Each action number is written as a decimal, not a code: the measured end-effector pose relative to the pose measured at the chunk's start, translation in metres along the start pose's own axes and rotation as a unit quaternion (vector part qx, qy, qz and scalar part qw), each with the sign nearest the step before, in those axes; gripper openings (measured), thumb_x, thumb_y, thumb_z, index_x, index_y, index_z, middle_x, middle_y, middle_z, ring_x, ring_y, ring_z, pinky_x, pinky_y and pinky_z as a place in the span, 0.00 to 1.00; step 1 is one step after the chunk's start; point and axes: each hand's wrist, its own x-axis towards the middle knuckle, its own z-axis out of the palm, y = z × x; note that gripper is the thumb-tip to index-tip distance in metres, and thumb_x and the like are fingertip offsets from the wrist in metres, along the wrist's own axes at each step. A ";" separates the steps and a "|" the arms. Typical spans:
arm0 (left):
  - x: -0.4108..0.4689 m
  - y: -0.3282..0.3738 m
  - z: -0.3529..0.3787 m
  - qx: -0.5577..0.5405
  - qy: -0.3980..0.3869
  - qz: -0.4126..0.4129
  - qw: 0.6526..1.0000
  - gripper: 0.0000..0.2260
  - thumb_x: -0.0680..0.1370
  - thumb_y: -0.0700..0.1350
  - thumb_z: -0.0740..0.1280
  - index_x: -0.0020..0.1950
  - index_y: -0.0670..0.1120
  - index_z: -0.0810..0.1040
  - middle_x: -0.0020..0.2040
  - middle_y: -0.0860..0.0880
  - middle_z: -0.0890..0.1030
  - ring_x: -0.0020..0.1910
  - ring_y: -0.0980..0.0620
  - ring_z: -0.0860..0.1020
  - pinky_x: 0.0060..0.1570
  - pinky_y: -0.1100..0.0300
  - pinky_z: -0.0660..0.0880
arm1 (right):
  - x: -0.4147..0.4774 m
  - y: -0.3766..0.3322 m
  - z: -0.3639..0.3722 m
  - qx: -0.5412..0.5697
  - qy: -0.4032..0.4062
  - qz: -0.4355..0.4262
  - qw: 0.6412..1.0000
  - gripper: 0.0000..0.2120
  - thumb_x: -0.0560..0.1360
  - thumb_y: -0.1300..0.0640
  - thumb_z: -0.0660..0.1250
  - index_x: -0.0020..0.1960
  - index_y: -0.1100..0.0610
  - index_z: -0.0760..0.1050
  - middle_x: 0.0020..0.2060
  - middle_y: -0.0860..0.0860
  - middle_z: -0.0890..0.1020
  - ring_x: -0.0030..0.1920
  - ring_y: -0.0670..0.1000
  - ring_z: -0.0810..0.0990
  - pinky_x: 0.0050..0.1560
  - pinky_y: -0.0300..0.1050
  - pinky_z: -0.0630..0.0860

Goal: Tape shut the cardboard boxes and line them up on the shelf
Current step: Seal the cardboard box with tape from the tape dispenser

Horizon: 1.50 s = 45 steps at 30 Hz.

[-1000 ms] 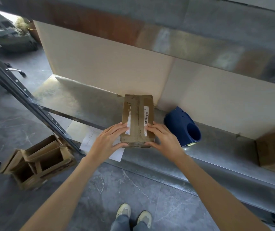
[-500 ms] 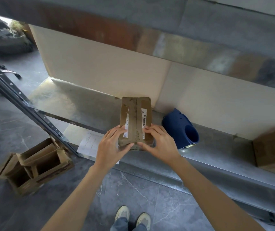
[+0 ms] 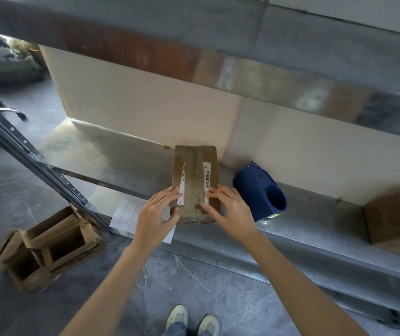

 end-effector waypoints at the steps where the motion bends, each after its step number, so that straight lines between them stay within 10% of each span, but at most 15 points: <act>1: 0.001 -0.001 -0.001 -0.001 -0.004 0.003 1.000 0.17 0.74 0.36 0.71 0.61 0.49 0.81 0.63 0.57 0.78 0.66 0.61 0.73 0.64 0.61 0.71 | -0.001 0.001 -0.001 0.005 -0.009 -0.003 1.000 0.17 0.77 0.46 0.67 0.61 0.54 0.79 0.60 0.46 0.79 0.66 0.46 0.72 0.59 0.43 0.74; 20: 0.000 -0.008 -0.006 -0.025 -0.055 -0.001 0.998 0.19 0.78 0.33 0.66 0.66 0.49 0.78 0.67 0.57 0.75 0.70 0.60 0.69 0.69 0.59 0.67 | -0.003 0.002 -0.002 0.040 -0.012 -0.002 0.999 0.14 0.79 0.61 0.66 0.64 0.56 0.78 0.62 0.47 0.78 0.69 0.47 0.70 0.65 0.46 0.74; 29: 0.006 -0.018 -0.015 -0.007 -0.096 0.001 0.995 0.29 0.74 0.33 0.70 0.67 0.62 0.72 0.66 0.72 0.67 0.68 0.73 0.63 0.68 0.54 0.68 | 0.004 0.016 -0.031 0.027 -0.175 -0.032 0.984 0.28 0.76 0.58 0.67 0.74 0.48 0.67 0.73 0.44 0.67 0.74 0.41 0.57 0.72 0.40 0.60; 45: 0.005 -0.010 -0.006 -0.013 -0.020 0.019 1.000 0.20 0.71 0.32 0.73 0.60 0.48 0.83 0.61 0.57 0.80 0.64 0.60 0.75 0.64 0.60 0.72 | 0.000 0.012 -0.009 0.056 -0.034 -0.016 0.998 0.17 0.75 0.63 0.70 0.64 0.54 0.79 0.63 0.46 0.78 0.67 0.44 0.72 0.68 0.41 0.71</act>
